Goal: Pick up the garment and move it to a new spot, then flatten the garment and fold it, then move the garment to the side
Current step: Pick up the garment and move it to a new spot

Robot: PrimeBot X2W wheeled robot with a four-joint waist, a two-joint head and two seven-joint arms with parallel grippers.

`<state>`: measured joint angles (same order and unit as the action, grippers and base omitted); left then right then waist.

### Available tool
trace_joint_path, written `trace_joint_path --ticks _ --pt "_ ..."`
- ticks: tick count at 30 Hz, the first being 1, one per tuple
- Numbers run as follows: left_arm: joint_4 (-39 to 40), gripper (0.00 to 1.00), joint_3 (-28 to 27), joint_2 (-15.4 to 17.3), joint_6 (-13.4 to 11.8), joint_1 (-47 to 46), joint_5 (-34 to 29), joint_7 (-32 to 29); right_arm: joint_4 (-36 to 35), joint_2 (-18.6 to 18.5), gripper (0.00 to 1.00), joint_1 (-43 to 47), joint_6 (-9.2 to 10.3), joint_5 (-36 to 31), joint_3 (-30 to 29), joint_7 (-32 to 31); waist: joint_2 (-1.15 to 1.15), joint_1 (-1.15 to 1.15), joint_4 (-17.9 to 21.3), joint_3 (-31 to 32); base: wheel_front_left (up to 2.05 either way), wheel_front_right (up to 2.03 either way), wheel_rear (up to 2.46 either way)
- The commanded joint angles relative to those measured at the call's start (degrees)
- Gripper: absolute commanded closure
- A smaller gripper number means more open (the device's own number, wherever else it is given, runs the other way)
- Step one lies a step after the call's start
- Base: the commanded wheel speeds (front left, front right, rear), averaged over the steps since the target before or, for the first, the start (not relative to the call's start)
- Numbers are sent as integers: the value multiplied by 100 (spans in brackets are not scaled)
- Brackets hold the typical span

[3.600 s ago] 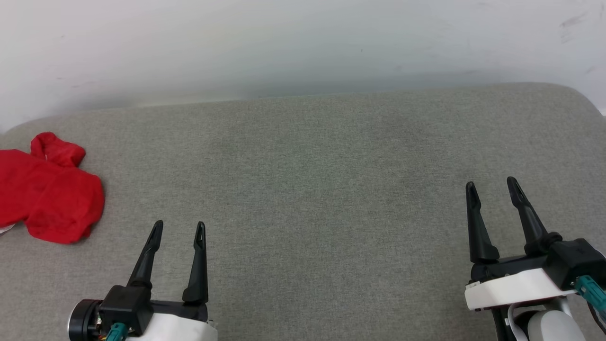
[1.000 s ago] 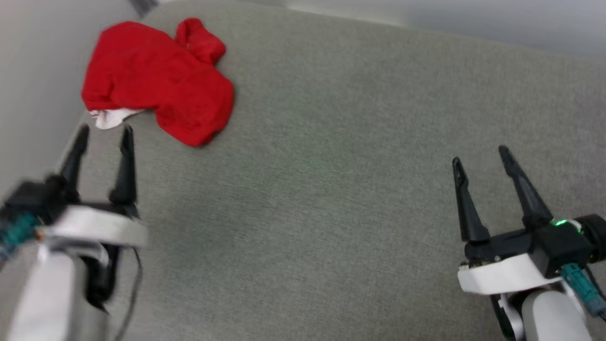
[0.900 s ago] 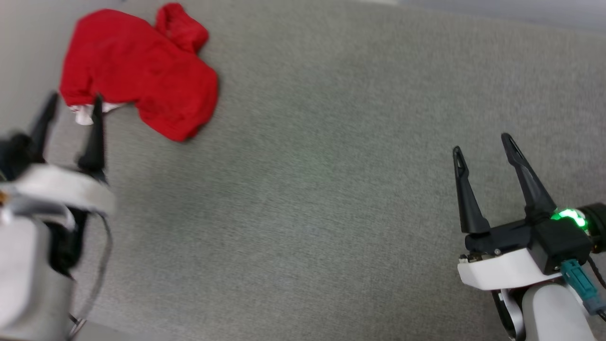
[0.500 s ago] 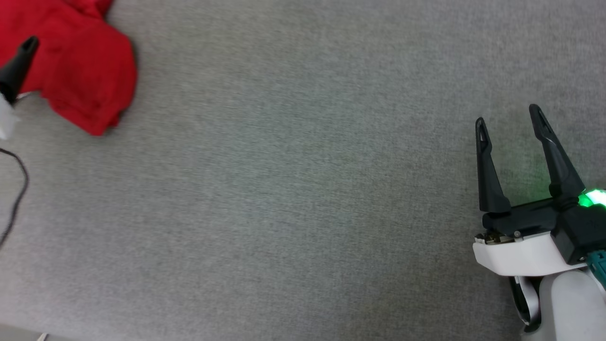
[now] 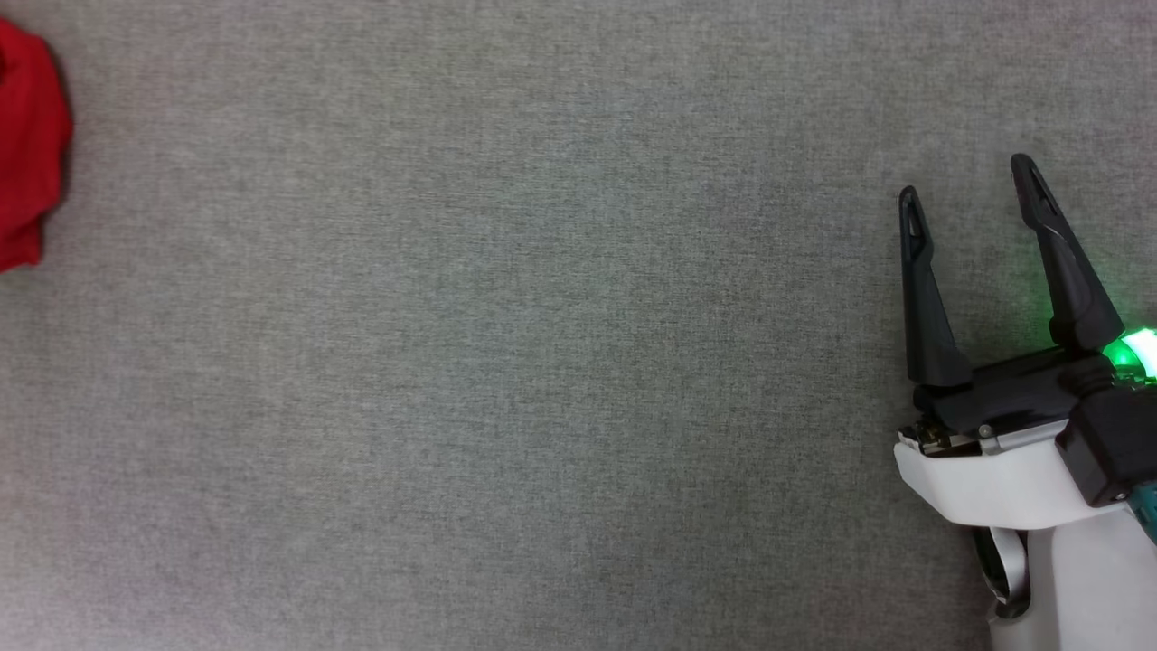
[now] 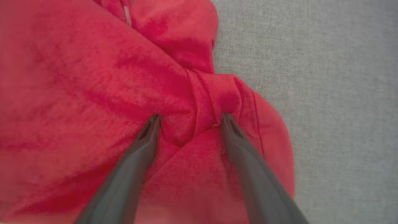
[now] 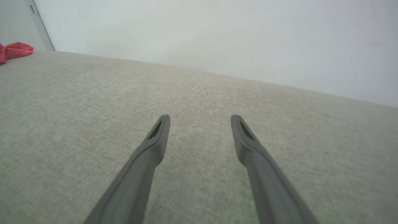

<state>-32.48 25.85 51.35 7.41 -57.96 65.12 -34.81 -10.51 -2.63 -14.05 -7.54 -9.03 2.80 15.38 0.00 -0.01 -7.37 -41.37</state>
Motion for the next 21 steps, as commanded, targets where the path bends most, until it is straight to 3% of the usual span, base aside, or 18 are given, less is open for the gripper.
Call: trace_joint_path --ticks 1,2,3,5,10,21 --pt "-57 0 165 -77 5 -6 7 -77 167 -45 0 62 10 26 -86 -40 0 1 51 -54 0 0 0" --pt "-43 0 303 -105 6 31 27 -157 168 -47 0 69 10 33 -81 -47 0 1 57 -59 0 0 0" --pt "10 100 455 -128 7 97 66 -222 173 -48 0 78 10 35 -75 -52 0 1 60 -58 0 0 0" --pt "84 100 666 -106 11 233 135 -240 190 -49 0 96 10 11 -54 -52 0 1 56 -33 0 0 0" --pt "-12 100 794 -71 7 263 206 392 236 -43 0 103 9 -54 1 -42 0 1 25 195 0 0 0" --pt "165 100 1247 318 6 273 -442 2966 556 -31 0 220 8 165 159 -18 0 1 81 1446 0 0 0"
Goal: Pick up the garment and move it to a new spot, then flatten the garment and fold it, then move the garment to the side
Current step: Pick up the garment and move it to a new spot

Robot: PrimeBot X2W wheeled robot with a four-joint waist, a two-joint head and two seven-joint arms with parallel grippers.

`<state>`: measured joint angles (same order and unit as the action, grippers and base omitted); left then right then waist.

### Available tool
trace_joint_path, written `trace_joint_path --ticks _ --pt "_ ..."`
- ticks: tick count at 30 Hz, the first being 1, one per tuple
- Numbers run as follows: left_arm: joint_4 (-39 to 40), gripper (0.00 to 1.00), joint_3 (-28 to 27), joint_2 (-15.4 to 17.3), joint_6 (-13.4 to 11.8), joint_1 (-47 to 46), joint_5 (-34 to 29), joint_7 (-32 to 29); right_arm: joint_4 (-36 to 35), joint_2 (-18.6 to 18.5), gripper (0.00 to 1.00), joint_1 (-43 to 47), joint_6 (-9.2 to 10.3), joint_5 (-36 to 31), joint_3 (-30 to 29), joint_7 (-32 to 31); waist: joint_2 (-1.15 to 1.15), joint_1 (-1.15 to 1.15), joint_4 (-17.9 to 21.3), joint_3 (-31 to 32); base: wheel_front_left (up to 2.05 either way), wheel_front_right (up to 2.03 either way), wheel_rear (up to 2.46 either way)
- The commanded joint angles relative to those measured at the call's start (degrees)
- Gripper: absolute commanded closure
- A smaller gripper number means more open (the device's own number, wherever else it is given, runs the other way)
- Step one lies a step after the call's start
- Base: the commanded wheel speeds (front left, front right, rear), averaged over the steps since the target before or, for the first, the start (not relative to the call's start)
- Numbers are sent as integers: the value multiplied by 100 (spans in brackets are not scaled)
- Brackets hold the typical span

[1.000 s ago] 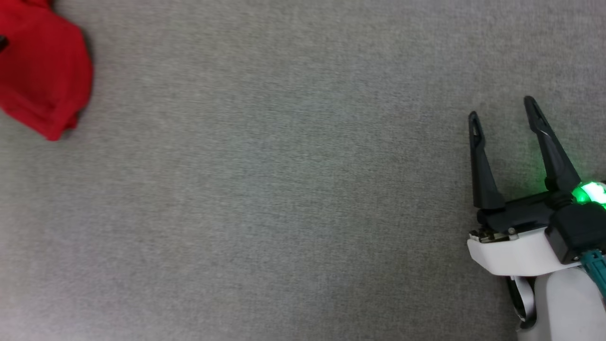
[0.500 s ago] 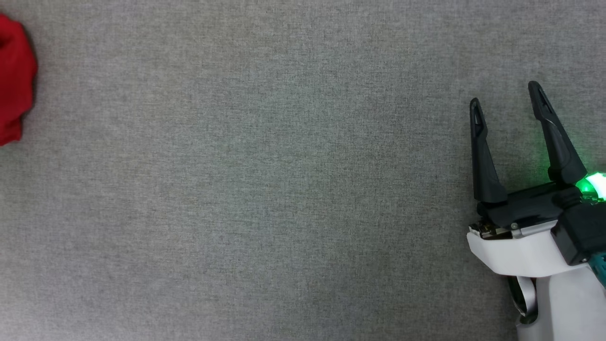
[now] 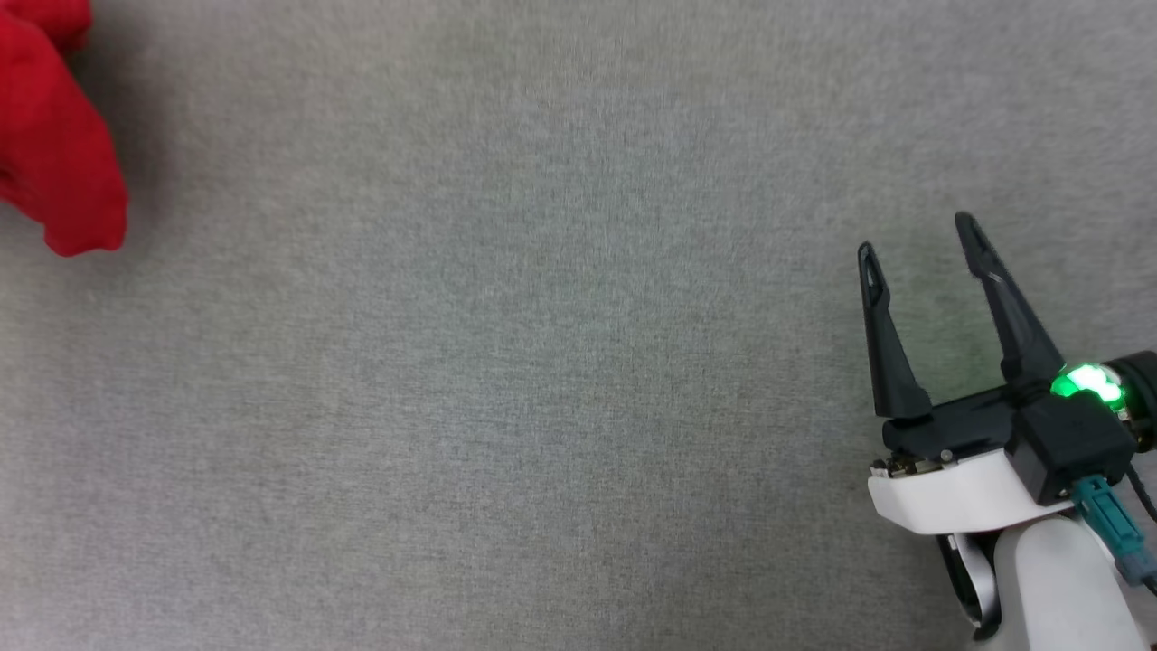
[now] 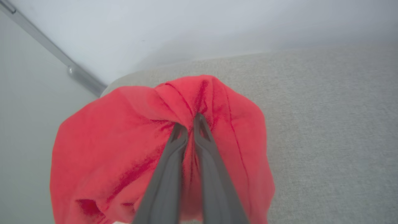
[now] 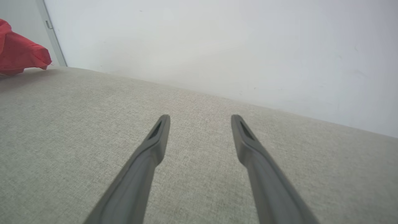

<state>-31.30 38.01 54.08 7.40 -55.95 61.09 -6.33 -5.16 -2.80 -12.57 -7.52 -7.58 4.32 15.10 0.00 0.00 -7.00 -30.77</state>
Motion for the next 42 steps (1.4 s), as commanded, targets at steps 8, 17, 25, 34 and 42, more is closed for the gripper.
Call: trace_joint_path --ticks 8,17,25,34,42 --pt "372 100 453 201 6 217 -447 1566 271 -13 0 382 5 306 92 10 0 0 235 1325 0 0 0" --pt "1128 100 772 -439 -87 402 -776 2031 368 -10 0 679 5 457 -16 10 0 0 590 2006 0 0 0" --pt "2032 100 893 -1360 -626 477 -1207 2126 311 -10 0 680 5 540 -212 10 0 0 998 2163 0 0 0" --pt "2397 100 1937 -2618 -821 1011 -1718 1951 185 -7 0 612 5 634 -585 10 0 0 1476 2036 0 0 0" --pt "1503 72 2973 -3424 -633 1755 -1929 1843 141 -8 0 556 5 681 -661 10 0 0 1608 1930 0 0 0"
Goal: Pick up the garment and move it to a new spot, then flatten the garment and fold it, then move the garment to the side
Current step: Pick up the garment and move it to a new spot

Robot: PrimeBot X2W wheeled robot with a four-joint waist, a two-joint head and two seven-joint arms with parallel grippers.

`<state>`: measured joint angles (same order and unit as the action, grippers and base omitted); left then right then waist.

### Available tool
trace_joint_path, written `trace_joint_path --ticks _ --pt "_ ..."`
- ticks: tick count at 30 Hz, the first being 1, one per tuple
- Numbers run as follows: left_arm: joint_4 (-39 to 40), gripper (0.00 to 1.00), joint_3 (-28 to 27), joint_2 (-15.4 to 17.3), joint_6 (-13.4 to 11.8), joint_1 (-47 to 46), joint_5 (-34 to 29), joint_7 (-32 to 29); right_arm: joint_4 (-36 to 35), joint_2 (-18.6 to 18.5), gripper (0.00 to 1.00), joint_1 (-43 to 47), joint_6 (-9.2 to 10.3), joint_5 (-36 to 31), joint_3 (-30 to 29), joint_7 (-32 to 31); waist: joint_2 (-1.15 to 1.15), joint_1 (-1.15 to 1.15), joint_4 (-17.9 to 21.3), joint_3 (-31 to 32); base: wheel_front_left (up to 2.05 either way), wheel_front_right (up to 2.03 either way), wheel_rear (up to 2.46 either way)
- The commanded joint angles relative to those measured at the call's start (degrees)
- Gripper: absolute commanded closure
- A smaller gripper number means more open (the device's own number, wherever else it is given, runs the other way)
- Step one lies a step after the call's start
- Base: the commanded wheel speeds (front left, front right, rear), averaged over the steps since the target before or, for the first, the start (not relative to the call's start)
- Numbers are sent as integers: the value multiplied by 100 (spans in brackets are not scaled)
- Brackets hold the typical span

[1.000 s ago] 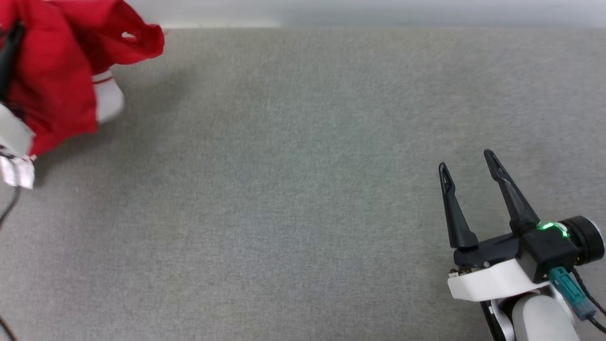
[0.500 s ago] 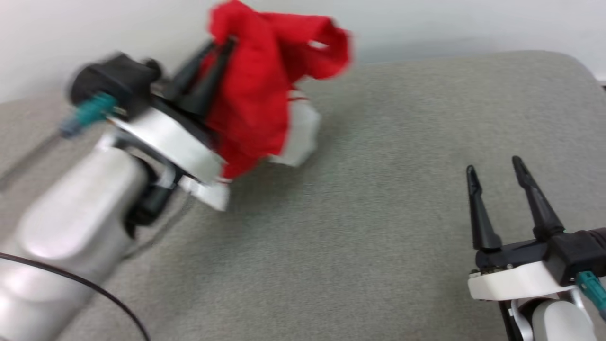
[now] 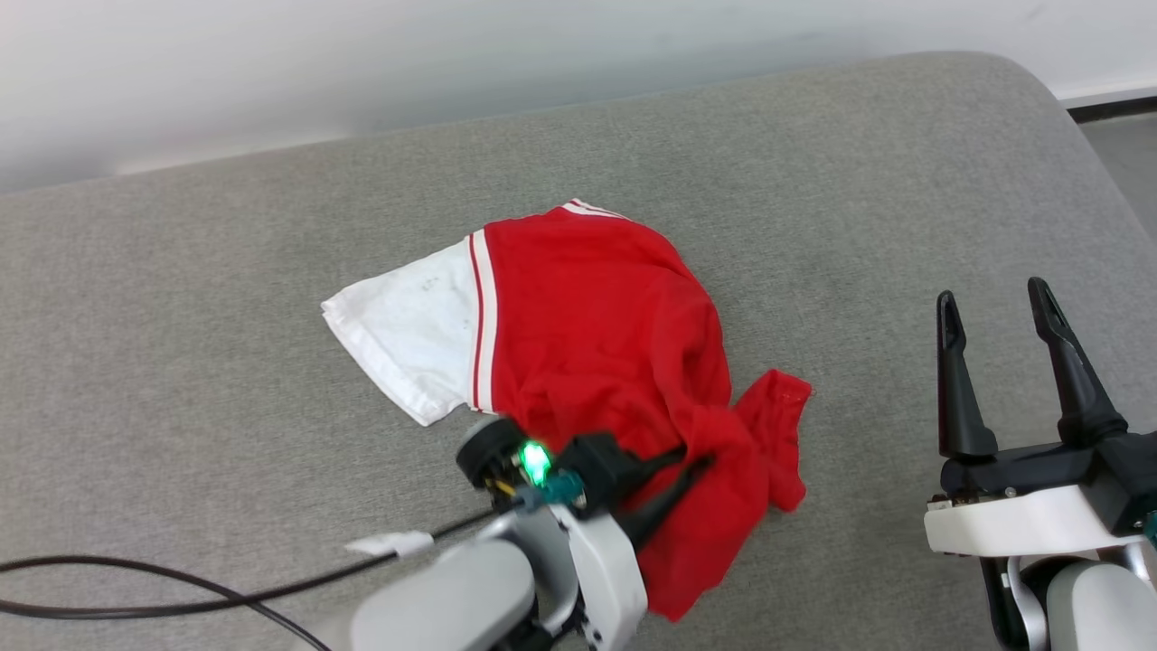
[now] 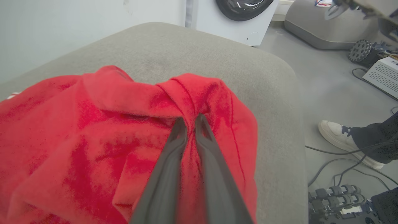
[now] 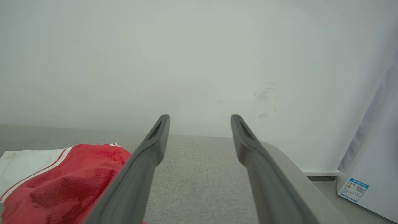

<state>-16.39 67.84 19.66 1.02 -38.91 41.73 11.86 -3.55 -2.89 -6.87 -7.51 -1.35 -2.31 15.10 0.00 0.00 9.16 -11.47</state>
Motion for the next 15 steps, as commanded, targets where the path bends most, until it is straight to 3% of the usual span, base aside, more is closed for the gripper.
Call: trace_joint_path --ticks 1,2,9,15 --pt "-98 20 45 -48 50 122 -12 55 -9 3 0 13 4 53 -1 10 0 0 -28 0 0 0 0" --pt "-197 0 108 -120 88 180 -21 62 12 3 0 37 4 43 9 10 0 0 -51 7 0 0 0" --pt "-477 0 -181 -248 50 356 6 297 89 2 0 120 4 -1 75 10 0 0 -275 218 0 0 0" --pt "171 0 -1580 146 -434 598 -346 337 75 2 0 147 4 55 44 10 0 0 -488 442 0 0 0"
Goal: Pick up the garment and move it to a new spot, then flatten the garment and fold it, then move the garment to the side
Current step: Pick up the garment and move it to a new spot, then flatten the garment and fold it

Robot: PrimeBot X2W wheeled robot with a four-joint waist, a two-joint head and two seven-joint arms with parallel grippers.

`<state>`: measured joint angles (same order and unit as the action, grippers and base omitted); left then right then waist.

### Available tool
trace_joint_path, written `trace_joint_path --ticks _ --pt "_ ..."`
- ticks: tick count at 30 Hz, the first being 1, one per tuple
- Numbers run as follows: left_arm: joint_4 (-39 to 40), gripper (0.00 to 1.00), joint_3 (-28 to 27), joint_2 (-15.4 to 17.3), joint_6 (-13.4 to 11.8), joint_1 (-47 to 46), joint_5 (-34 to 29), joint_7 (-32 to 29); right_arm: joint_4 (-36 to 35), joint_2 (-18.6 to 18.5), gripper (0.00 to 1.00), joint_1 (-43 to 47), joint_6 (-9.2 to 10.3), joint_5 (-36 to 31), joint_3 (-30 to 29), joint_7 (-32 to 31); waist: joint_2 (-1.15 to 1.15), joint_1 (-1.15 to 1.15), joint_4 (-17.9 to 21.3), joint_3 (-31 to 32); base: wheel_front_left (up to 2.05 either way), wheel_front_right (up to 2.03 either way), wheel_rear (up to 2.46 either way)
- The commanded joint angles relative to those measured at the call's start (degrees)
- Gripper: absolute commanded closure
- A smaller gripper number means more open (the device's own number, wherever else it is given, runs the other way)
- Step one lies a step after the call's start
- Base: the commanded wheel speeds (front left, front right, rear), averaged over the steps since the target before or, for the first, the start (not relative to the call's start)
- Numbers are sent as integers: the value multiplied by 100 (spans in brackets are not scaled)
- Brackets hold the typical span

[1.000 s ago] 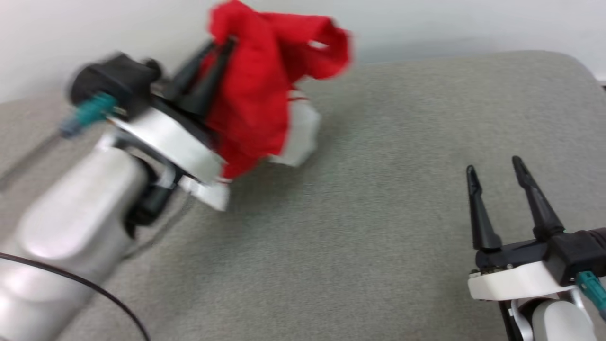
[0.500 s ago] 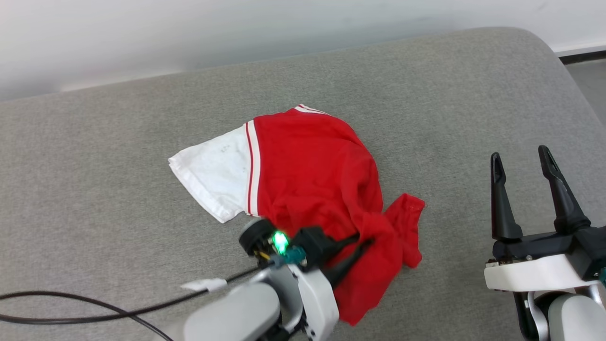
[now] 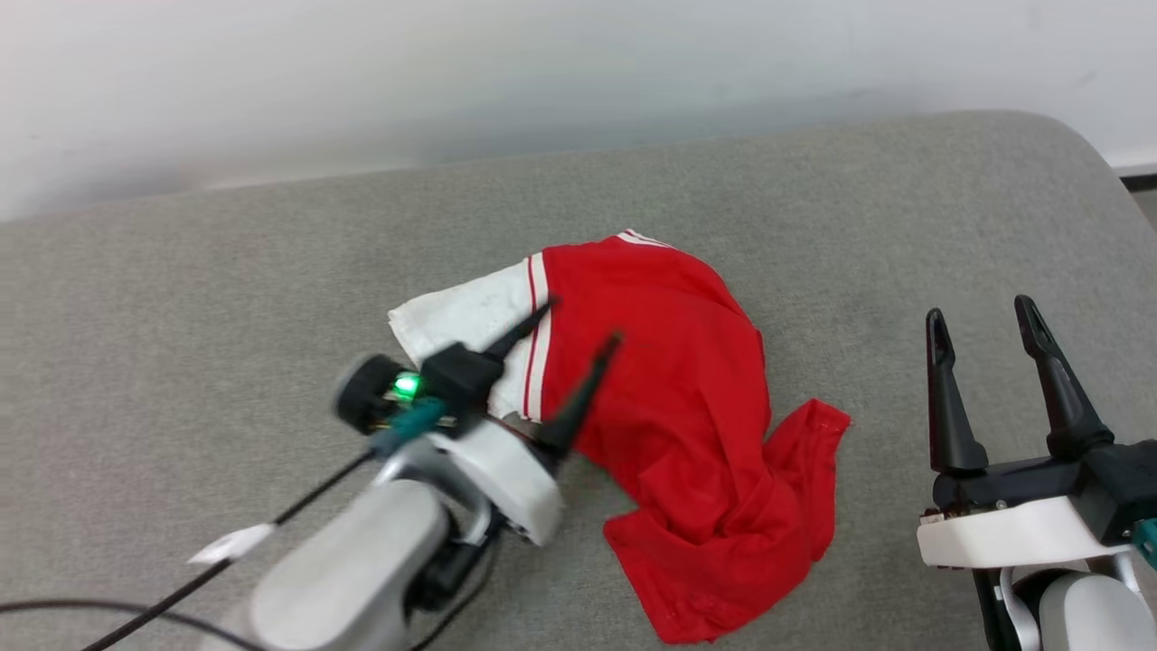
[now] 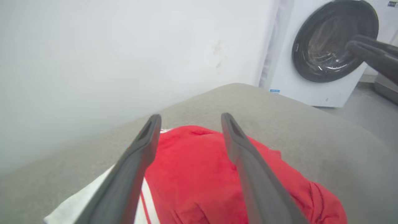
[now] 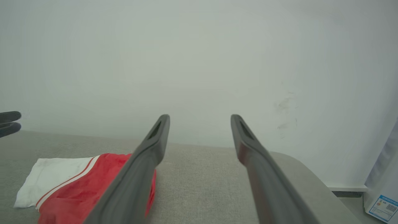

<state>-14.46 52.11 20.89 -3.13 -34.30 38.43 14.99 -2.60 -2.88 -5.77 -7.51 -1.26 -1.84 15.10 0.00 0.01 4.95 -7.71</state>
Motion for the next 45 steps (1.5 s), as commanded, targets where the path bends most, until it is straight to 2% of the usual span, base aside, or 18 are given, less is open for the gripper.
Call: trace_joint_path --ticks 1,5,9,14,18,26,30,35,41,42,45 --pt "144 0 -277 113 -81 231 -98 24 -30 1 0 45 4 70 -4 10 0 -1 -98 97 0 0 0" --pt "700 0 -1417 381 -282 700 -390 26 -73 1 0 103 4 103 31 10 0 -1 -217 202 0 0 0" --pt "1138 0 -2515 511 -405 1328 -654 21 -128 1 0 148 4 165 100 10 0 -1 -302 269 0 0 0" --pt "1672 0 -3623 361 -538 2369 -896 22 -204 1 0 196 4 251 137 10 0 -1 -361 317 0 0 0" --pt "1804 0 -4117 129 -395 3095 -1053 22 -249 0 0 250 4 287 167 10 0 -1 -396 343 0 0 0" --pt "1642 0 -4415 -438 40 3739 -1454 22 -284 0 0 320 5 351 198 10 0 -1 -453 356 0 0 0" --pt "1470 0 -4421 -612 450 3737 -1510 23 -253 0 0 324 4 341 220 10 0 -1 -463 349 0 0 0" --pt "1359 0 -4620 -730 707 3593 -1543 23 -254 0 0 292 4 316 229 10 0 -1 -414 291 0 0 0" --pt "1198 0 -4557 -473 901 3112 -1609 -92 -204 0 0 141 4 360 201 10 0 -1 -232 10 0 0 0" --pt "1113 0 -4381 -191 970 2618 -1548 -589 -249 0 0 55 4 343 145 10 0 -1 -136 -245 0 0 0" --pt "1023 0 -4191 168 1021 1977 -1423 -1247 -297 1 0 -19 4 306 127 10 0 -1 -43 -543 0 0 0"
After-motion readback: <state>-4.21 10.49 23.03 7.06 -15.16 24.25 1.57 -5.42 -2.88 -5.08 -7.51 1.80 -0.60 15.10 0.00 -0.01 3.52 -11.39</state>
